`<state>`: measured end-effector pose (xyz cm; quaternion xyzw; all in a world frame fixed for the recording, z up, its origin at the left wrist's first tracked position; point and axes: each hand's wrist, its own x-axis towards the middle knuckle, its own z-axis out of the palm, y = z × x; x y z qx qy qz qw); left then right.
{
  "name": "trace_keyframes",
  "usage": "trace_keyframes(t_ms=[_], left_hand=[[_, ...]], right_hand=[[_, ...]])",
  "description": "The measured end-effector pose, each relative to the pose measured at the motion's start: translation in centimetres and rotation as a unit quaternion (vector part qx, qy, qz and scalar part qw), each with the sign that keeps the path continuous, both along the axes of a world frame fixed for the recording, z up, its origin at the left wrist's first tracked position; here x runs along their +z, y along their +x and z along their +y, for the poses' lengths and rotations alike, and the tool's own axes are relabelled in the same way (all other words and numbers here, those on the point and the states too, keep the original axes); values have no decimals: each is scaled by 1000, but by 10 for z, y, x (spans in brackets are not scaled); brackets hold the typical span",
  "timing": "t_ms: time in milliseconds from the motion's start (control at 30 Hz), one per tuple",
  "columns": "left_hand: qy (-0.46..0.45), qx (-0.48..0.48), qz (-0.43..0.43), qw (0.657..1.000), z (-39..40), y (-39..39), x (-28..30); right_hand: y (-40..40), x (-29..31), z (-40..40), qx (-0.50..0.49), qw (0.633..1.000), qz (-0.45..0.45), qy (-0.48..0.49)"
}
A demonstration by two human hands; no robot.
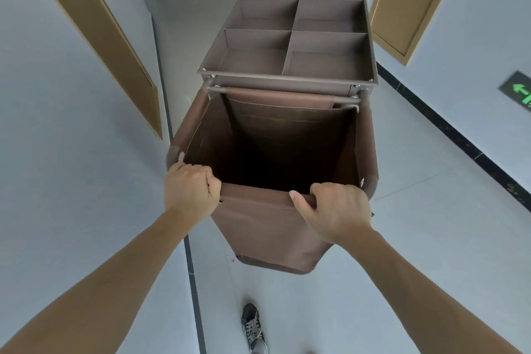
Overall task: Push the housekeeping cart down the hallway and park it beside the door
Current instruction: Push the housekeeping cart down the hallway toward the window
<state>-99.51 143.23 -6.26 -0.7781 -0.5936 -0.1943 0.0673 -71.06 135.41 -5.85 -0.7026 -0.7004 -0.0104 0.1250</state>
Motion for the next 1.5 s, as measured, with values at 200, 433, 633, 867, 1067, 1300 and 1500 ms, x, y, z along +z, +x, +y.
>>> trace_keyframes(t_ms=[200, 433, 633, 867, 1067, 1300, 1500], left_hand=[[-45, -94, 63, 993, 90, 7, 11], [-82, -83, 94, 989, 169, 33, 10], [-97, -61, 85, 990, 241, 67, 12], [-36, -75, 27, 996, 318, 107, 6], [-24, -78, -6, 997, 381, 151, 4], [-7, -50, -11, 999, 461, 208, 3], [33, -34, -8, 999, 522, 258, 3]], right_hand=[[-7, 6, 86, -62, 997, -6, -42], [-1, -1, 161, -137, 991, 4, 10], [28, -2, 234, -155, 988, -4, 15], [70, -8, 319, -153, 987, -16, 34], [116, -4, 387, -134, 991, -21, 16], [177, -4, 475, -101, 995, -12, -6], [226, -6, 545, -93, 996, -14, 10]])
